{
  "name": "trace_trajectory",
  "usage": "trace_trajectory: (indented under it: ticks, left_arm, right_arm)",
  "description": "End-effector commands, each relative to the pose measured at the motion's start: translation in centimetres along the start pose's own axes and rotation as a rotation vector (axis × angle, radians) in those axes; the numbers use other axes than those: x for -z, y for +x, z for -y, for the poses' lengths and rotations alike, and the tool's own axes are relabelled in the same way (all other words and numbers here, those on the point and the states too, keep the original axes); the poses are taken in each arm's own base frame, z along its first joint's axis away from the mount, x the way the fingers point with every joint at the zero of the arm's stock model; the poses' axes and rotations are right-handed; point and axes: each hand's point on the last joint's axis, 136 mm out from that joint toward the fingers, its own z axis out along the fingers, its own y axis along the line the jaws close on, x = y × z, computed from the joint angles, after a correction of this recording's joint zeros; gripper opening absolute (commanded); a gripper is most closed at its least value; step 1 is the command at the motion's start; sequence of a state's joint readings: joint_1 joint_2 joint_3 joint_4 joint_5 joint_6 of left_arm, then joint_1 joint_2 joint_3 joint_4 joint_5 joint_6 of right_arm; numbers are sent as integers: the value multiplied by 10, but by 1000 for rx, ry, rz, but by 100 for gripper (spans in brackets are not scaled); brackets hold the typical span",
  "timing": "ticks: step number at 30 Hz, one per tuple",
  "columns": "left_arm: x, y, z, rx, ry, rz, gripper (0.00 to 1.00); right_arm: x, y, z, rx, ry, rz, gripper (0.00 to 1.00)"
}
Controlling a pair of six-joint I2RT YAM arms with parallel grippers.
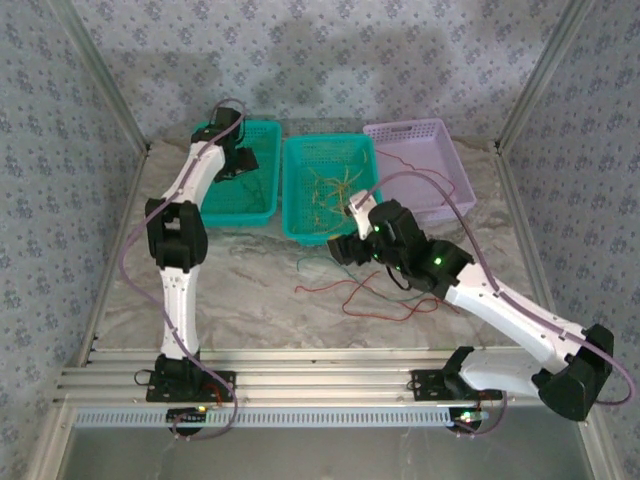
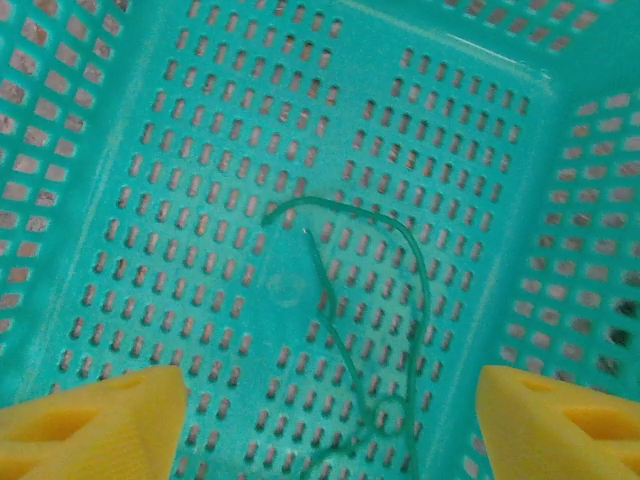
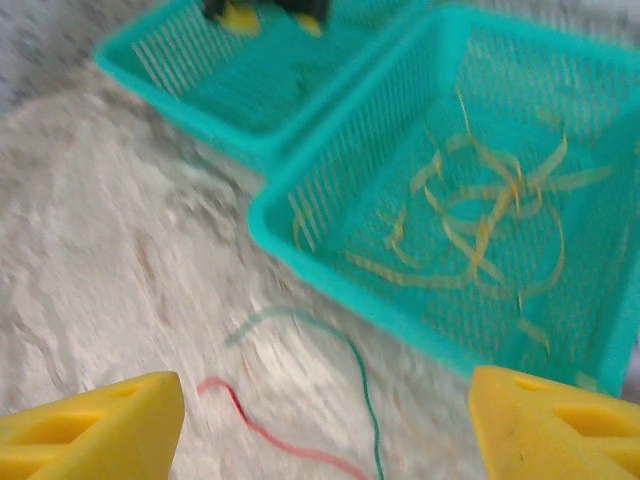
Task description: Untangle the cables
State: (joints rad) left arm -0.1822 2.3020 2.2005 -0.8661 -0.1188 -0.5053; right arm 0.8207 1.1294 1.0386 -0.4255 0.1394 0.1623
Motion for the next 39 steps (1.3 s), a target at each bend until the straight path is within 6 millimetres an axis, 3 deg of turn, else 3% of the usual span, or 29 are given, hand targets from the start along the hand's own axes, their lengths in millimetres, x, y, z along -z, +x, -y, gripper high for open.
trace_trajectory:
  ticks: [1,6,12,19,23,29,34,36,39]
  left_arm:
    - [97,-31,29,5,130,145,79]
    - [150,-12,49,-24,172,179,86]
    - [175,41,63,-47,246,136,93]
    - [185,86,58,-116,270,96,94]
    - [187,96,50,-126,260,96,94]
    - [192,106,59,-132,299,64,94]
    - [198,111,52,-137,291,75,94]
    - [198,114,50,-138,291,70,94]
    - [198,118,46,-142,286,66,94]
  right_arm:
    - [8,48,27,-115,149,-129,77]
    - [5,120,47,-230,283,-329,77]
    - [6,164,38,-257,281,-440,76]
    - [14,200,-17,-137,129,-560,76]
    - [15,218,-17,-134,140,-599,77]
    - [-14,229,-14,-136,136,-641,71]
    - [-32,233,-19,-120,115,-655,67]
    - [-37,240,-15,-138,114,-681,57]
    - [-44,242,-11,-169,108,-701,26]
